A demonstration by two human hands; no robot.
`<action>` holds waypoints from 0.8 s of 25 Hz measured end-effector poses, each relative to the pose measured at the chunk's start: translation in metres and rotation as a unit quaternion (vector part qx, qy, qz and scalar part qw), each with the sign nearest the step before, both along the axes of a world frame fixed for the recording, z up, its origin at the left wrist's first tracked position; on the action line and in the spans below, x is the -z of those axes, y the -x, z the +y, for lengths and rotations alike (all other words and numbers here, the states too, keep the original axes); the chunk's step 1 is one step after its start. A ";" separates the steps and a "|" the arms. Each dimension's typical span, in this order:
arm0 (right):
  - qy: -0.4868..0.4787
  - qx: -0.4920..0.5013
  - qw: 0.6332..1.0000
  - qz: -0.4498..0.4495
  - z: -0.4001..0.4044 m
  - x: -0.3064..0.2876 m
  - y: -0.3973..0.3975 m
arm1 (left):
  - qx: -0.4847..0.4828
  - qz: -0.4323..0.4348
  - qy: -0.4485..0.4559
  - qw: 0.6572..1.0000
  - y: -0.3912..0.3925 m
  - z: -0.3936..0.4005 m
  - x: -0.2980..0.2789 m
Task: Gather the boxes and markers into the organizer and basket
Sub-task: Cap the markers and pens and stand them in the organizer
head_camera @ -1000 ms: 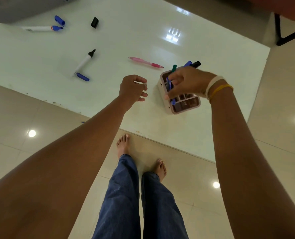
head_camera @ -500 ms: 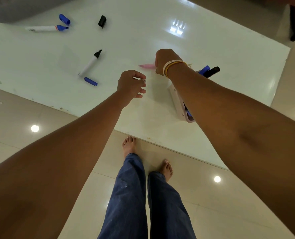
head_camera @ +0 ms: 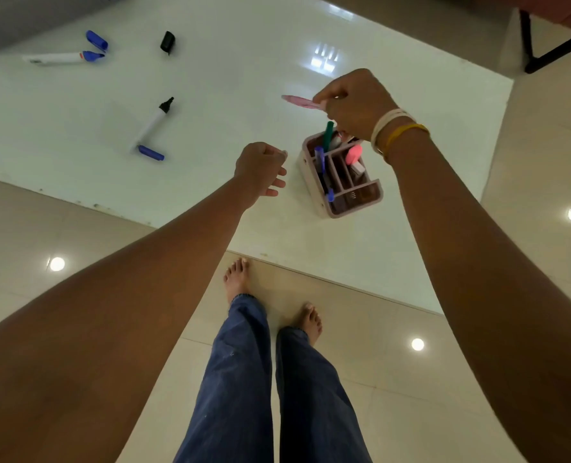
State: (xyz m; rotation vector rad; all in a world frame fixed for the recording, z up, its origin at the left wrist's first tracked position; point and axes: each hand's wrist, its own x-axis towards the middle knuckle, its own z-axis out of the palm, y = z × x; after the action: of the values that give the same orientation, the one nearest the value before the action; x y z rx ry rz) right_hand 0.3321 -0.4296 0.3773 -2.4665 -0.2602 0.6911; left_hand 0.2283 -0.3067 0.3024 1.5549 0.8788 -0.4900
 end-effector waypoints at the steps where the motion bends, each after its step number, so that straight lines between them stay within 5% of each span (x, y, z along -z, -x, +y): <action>1: 0.003 0.025 0.999 -0.021 -0.019 -0.010 0.005 | 0.020 0.012 0.020 1.000 0.003 -0.011 -0.003; 6: 0.069 0.083 0.993 -0.046 -0.082 -0.034 0.020 | 0.068 0.027 0.066 0.995 0.005 -0.045 -0.006; 13: 0.087 0.059 0.993 -0.058 -0.065 0.045 0.030 | 0.048 0.024 0.018 0.998 0.006 -0.057 0.001; 20: 0.011 0.099 0.991 -0.095 -0.070 0.060 0.049 | 0.043 0.026 0.019 0.999 0.009 -0.059 0.000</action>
State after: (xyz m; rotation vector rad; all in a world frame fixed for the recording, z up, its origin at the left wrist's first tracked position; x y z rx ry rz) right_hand 0.2833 -0.4992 0.3176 -2.5388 -0.0779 0.3785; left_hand 0.2194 -0.3654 0.3019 1.5560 0.8402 -0.6070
